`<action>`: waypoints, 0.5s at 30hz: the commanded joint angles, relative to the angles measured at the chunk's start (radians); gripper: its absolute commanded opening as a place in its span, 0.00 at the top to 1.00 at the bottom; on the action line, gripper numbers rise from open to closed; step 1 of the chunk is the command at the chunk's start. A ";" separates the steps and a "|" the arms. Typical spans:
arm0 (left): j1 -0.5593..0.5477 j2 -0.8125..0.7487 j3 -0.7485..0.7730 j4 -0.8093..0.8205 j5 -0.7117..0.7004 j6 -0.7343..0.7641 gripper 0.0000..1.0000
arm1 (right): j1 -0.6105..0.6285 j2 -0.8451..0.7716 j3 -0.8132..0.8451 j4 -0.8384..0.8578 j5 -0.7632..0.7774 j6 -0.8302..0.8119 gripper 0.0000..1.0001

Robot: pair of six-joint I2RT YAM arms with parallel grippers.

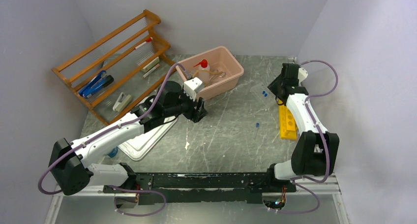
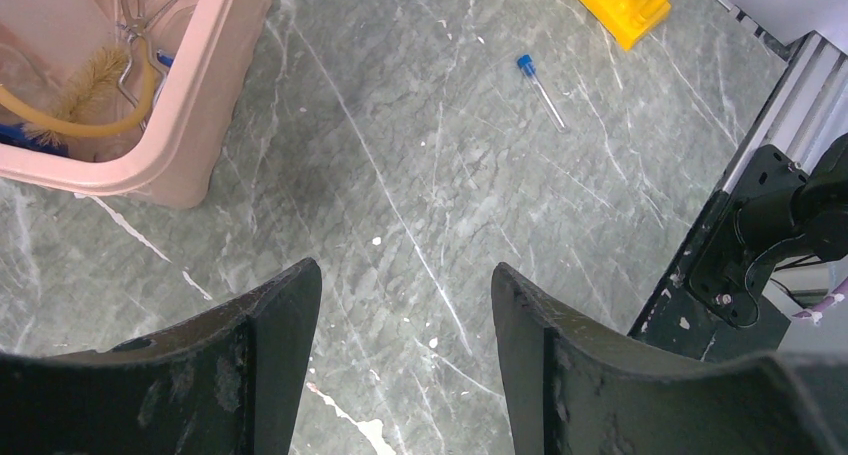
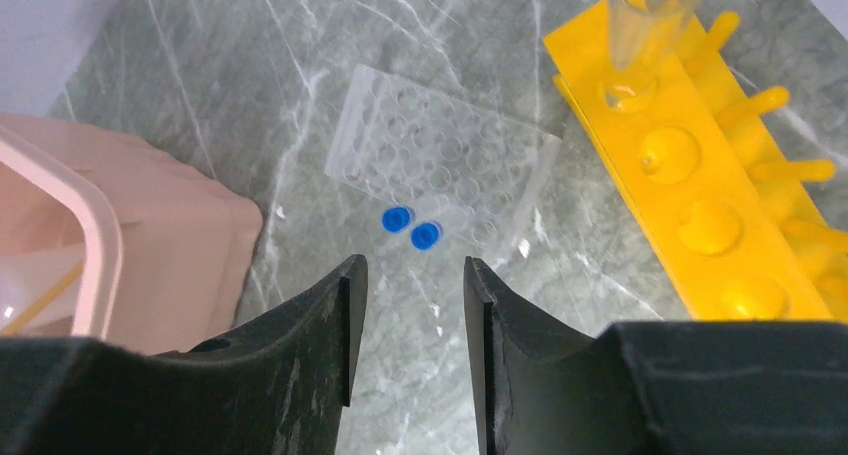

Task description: Organize the chemistry lab equipment

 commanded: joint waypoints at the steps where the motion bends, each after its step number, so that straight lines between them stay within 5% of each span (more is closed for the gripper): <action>1: 0.001 -0.016 -0.011 0.040 0.019 -0.009 0.32 | -0.001 -0.050 -0.060 -0.115 0.011 -0.031 0.56; 15: 0.001 -0.023 -0.019 0.054 0.018 -0.040 0.12 | 0.216 -0.066 -0.301 -0.230 0.039 0.068 0.51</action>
